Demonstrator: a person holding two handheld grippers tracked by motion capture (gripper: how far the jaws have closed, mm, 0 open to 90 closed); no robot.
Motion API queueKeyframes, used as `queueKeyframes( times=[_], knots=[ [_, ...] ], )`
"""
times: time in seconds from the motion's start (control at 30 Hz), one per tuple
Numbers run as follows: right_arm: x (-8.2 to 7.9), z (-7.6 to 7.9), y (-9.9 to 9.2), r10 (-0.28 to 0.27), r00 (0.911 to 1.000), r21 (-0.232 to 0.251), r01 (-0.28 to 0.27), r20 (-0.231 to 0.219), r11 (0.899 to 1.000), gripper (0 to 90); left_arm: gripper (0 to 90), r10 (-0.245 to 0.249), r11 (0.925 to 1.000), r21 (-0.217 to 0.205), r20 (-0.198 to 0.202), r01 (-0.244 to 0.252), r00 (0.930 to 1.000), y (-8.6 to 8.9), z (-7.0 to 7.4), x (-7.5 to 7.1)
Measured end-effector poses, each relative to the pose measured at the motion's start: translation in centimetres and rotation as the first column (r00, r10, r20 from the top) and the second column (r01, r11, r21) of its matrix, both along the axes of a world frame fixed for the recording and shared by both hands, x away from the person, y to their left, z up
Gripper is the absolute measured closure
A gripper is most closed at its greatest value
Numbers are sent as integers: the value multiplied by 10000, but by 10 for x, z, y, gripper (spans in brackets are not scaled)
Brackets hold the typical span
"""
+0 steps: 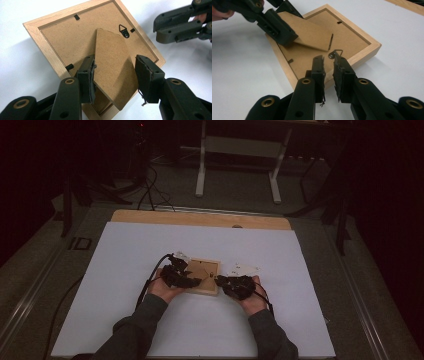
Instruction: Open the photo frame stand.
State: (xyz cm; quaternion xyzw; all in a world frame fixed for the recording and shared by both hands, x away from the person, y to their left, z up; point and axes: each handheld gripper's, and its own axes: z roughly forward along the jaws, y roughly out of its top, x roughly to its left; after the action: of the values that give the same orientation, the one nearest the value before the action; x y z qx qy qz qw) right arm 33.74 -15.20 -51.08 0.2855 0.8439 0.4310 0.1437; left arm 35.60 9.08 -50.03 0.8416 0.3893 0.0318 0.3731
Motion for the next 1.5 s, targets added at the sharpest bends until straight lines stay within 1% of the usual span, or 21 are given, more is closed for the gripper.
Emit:
queueKeyframes(
  times=[0.2, 0.37, 0.6, 0.77, 1.03, 1.2, 1.27, 1.3, 1.5],
  knots=[
    [2, 3, -5, -207, 9998, 141, 206, 40, 9997, 766, 537, -84, 9998, 155, 469, 77, 9989, -2, 1, -5],
    [3, 5, -8, -341, 9994, 239, 341, -14, 9991, 748, 538, -184, 9995, 287, 745, 163, 9971, -3, 2, -8],
    [6, 4, -11, -524, 9985, 329, 528, -136, 9981, 711, 538, -206, 9994, 304, 1078, 174, 9940, -4, 1, -13],
    [8, 5, -13, -634, 9977, 419, 643, -225, 9971, 653, 537, -329, 9987, 443, 1388, 270, 9898, -4, 1, -16],
    [12, 4, -15, -758, 9963, 508, 778, -406, 9957, 579, 537, -382, 9986, 424, 1802, 310, 9829, -3, -1, -22],
    [14, 4, -15, -810, 9951, 624, 845, -571, 9945, 538, 538, -463, 9984, 420, 2110, 382, 9764, -1, -2, -26],
    [15, 4, -15, -809, 9944, 681, 856, -682, 9940, 520, 537, -525, 9979, 500, 2303, 421, 9717, -2, -2, -29],
    [16, 4, -15, -789, 9941, 696, 840, -741, 9940, 511, 537, -540, 9977, 519, 2351, 430, 9705, -2, -2, -29],
    [20, 1, -13, -738, 9913, 809, 828, -1093, 9933, 473, 537, -527, 9979, 503, 2444, 417, 9682, -1, -3, -31]
  ],
)
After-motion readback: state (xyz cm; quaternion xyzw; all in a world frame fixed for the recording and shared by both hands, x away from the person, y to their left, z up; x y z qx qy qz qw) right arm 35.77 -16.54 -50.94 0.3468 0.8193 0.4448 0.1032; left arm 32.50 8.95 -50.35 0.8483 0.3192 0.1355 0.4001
